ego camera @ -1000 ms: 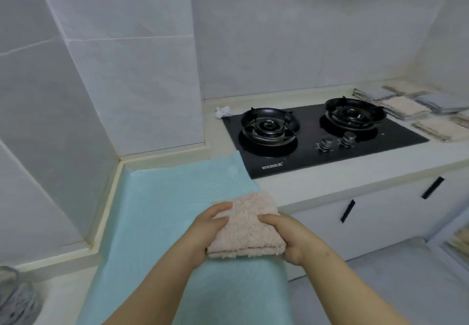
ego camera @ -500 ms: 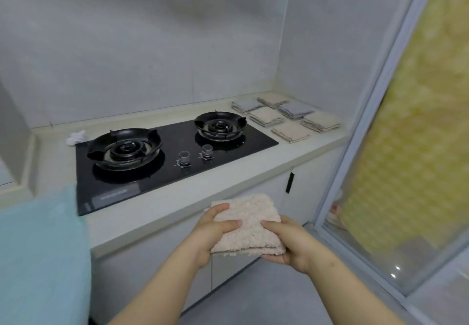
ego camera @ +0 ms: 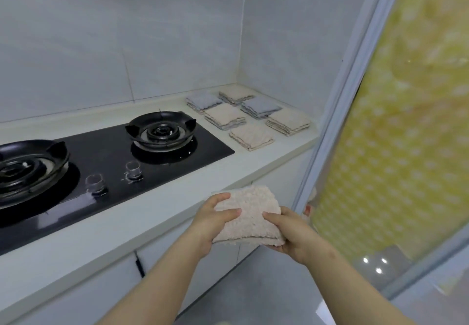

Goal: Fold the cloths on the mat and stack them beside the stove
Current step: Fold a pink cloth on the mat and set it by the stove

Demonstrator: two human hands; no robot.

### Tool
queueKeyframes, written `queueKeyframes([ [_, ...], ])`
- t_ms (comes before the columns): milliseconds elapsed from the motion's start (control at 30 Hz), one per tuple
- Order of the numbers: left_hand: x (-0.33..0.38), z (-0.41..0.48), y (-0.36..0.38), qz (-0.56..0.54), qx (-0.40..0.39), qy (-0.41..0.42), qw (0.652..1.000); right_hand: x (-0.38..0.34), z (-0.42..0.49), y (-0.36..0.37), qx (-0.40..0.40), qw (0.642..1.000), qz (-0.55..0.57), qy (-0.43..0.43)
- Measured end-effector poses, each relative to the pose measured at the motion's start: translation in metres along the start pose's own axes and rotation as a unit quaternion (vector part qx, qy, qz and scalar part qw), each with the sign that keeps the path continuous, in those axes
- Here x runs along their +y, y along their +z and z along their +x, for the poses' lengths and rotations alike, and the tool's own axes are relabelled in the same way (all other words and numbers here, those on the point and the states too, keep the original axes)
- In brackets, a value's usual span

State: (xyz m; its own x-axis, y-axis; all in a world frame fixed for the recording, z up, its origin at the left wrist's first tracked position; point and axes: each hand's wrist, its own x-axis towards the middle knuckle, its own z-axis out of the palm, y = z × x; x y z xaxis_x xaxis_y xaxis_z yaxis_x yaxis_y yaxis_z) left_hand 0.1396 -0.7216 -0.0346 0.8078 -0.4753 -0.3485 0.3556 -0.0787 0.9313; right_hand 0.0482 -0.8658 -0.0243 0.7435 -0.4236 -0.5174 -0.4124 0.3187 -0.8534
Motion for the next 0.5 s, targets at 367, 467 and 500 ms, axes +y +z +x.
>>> queueKeyframes([
  [367,0.099,0.206,0.035,0.052,0.006,0.032,0.998,-0.137,0.193,-0.020,-0.013,0.999,-0.016,-0.043],
  [467,0.112,0.245,0.045,0.027,0.022,0.019,0.999,-0.161,0.235,-0.030,-0.016,0.998,-0.030,-0.055],
  [500,0.115,0.257,0.048,0.015,0.026,0.014,0.999,-0.169,0.249,-0.035,-0.021,0.997,-0.036,-0.061],
])
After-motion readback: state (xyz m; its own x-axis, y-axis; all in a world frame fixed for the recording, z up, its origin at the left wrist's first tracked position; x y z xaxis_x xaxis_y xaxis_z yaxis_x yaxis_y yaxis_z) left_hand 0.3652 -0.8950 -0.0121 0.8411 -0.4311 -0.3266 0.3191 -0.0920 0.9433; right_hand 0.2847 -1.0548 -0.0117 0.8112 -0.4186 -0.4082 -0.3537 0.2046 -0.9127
